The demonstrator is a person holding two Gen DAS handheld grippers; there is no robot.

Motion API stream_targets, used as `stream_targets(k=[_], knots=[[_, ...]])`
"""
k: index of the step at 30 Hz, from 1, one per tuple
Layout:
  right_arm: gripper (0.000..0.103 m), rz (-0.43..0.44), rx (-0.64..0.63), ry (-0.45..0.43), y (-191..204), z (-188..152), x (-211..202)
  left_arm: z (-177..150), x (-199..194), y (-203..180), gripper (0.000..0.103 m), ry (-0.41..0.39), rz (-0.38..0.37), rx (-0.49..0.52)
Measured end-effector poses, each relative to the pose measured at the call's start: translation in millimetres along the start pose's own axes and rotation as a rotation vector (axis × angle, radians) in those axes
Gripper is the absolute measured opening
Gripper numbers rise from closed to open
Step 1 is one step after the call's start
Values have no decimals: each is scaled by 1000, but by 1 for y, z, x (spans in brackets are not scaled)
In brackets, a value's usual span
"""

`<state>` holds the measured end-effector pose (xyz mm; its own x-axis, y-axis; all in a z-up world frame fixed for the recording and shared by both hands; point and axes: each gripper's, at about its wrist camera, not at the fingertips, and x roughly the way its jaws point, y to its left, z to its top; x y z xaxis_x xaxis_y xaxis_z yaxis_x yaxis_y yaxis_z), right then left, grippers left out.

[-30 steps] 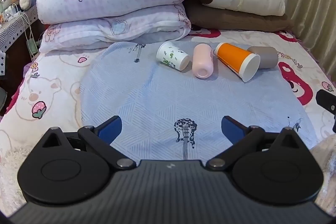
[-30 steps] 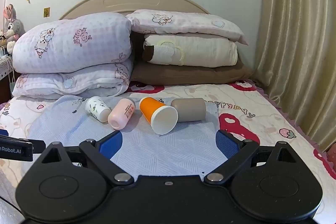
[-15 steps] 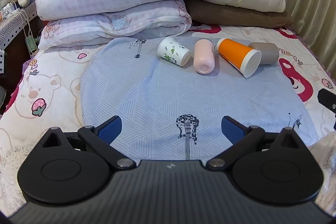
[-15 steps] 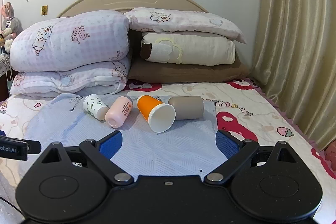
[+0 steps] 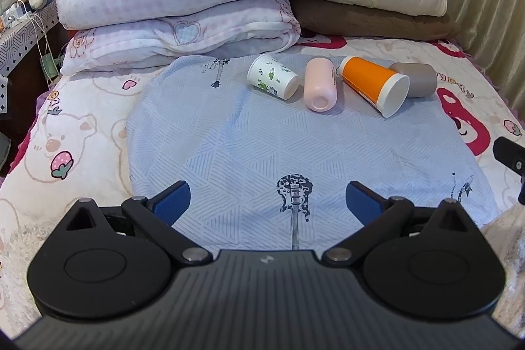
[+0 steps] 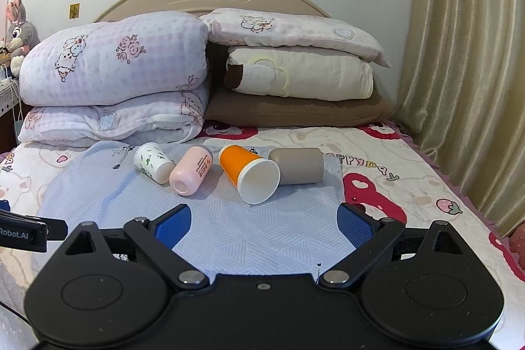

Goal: Flip cup upright

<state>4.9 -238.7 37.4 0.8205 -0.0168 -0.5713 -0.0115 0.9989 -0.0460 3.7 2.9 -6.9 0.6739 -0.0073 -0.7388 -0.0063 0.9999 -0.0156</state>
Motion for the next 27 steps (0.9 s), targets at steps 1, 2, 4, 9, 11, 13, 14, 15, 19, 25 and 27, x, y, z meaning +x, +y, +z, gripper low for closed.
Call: stream_targets(k=[1, 2, 4, 9, 11, 13, 14, 15, 19, 25, 27], knots=[[98, -2, 0, 0, 1, 0, 0, 0, 0, 0, 103, 1, -2, -1], [98, -3, 1, 0, 1, 0, 0, -1, 0, 0, 103, 0, -3, -1], [98, -5, 4, 0, 1, 0, 0, -2, 1, -1, 103, -2, -1, 3], [98, -6, 11, 3, -2, -1, 0, -2, 1, -2, 103, -2, -4, 1], [98, -6, 11, 3, -3, -1, 0, -2, 1, -2, 103, -1, -8, 0], [98, -6, 11, 3, -3, -1, 0, -3, 1, -2, 103, 0, -12, -2], [98, -6, 11, 3, -3, -2, 0, -3, 1, -2, 103, 0, -13, -2], [98, -6, 12, 3, -3, -1, 0, -3, 1, -2, 103, 1, -14, -2], [98, -7, 12, 5, -4, -2, 0, -4, 2, -2, 103, 2, -13, -1], [98, -9, 13, 10, -6, -2, 1, -7, 2, -2, 103, 4, -17, 2], [98, -10, 14, 11, -7, -4, 1, -7, 2, -2, 103, 4, -17, 3]])
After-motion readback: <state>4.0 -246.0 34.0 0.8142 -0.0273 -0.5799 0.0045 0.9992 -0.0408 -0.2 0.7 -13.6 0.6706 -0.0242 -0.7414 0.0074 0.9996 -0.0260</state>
